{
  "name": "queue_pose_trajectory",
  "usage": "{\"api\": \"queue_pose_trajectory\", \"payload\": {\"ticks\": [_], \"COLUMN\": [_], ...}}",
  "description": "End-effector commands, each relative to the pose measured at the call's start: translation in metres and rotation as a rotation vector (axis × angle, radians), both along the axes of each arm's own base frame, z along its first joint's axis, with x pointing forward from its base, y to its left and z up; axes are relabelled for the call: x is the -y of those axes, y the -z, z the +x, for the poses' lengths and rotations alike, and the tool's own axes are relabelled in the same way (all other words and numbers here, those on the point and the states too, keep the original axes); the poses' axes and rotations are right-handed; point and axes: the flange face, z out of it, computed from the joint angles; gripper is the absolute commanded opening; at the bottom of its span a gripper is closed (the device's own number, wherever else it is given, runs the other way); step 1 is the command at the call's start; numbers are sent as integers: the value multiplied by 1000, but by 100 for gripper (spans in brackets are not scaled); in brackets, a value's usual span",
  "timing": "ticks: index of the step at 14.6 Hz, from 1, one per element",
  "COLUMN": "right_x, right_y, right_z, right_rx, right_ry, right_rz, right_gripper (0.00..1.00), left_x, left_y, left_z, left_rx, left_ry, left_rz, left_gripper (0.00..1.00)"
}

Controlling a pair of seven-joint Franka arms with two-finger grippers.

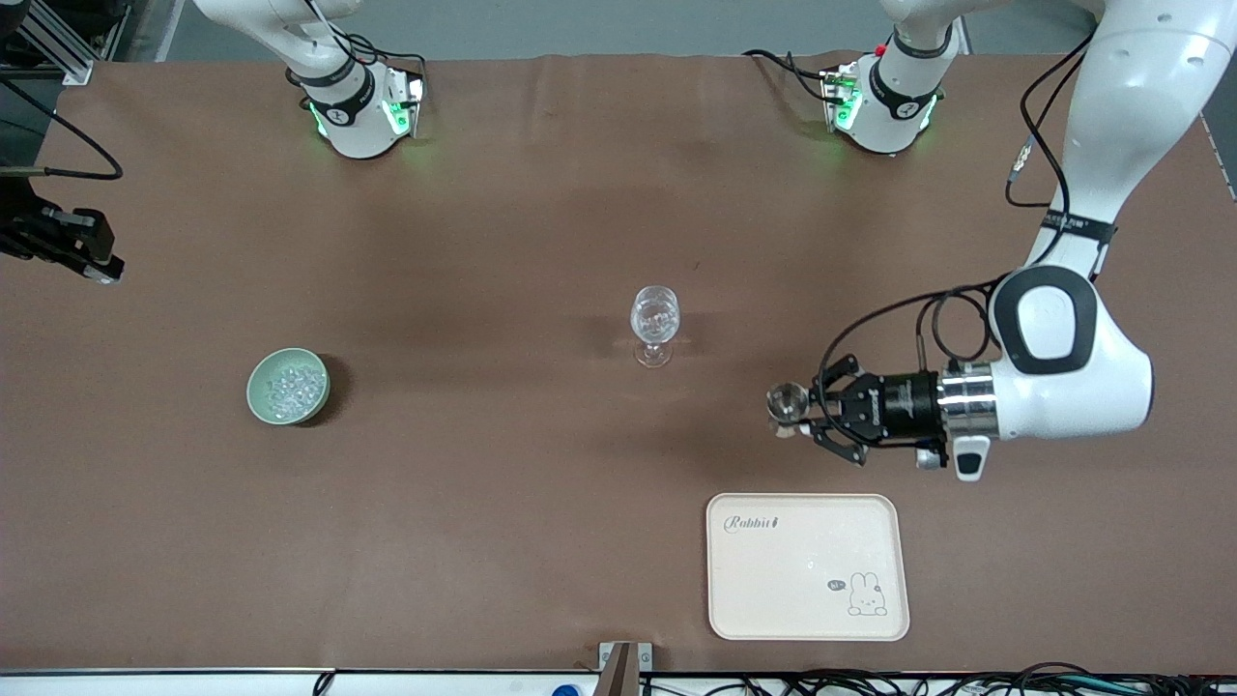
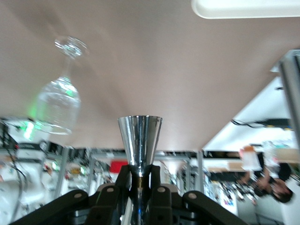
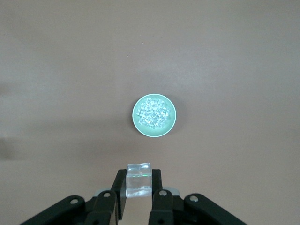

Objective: Pour wine and add ice with both arms
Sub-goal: 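Move the jigger to the tray while the right gripper carries ice toward the glass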

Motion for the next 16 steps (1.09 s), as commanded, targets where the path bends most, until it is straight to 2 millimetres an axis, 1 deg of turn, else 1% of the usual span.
{"api": "queue_pose_trajectory", "payload": {"ticks": [1,3,4,5,6,7,9,10,11,12,13,14,16], "right_x": [-32,-63,-82,-110,-136,-159,-215,-238,-262,-284,-311,-333,-373], "right_y": [5,11,15,18,21,28,44,49,54,58,65,72,86], "right_z": [2,8,10,12,12,12,9,8,8,7,2,-3,-8], "right_rx": [-9,-8,-8,7,17,18,7,6,6,3,-8,-14,8], "right_ry": [29,64,75,87,109,131,128,125,125,125,116,115,143], "right_rz": [-7,-4,0,20,35,37,30,28,28,33,38,40,54], "right_gripper": [7,7,6,6,6,5,5,5,5,5,5,5,5], "left_x": [-20,-51,-59,-67,-85,-92,-103,-109,-119,-125,-131,-137,-144], "left_y": [13,43,54,70,86,108,132,139,150,160,168,183,200], "left_z": [34,45,47,49,53,56,62,64,65,65,65,64,64], "left_rx": [21,54,81,92,103,90,72,70,65,63,69,63,70], "left_ry": [-60,-107,-121,-152,-206,-246,-300,-313,-337,-347,-360,-372,-378], "left_rz": [-110,-186,-223,-254,-221,-205,-217,-216,-200,-182,-161,-154,-153], "left_gripper": [1,1,1,1,1,1,1,1,1,1,1,1,1]}}
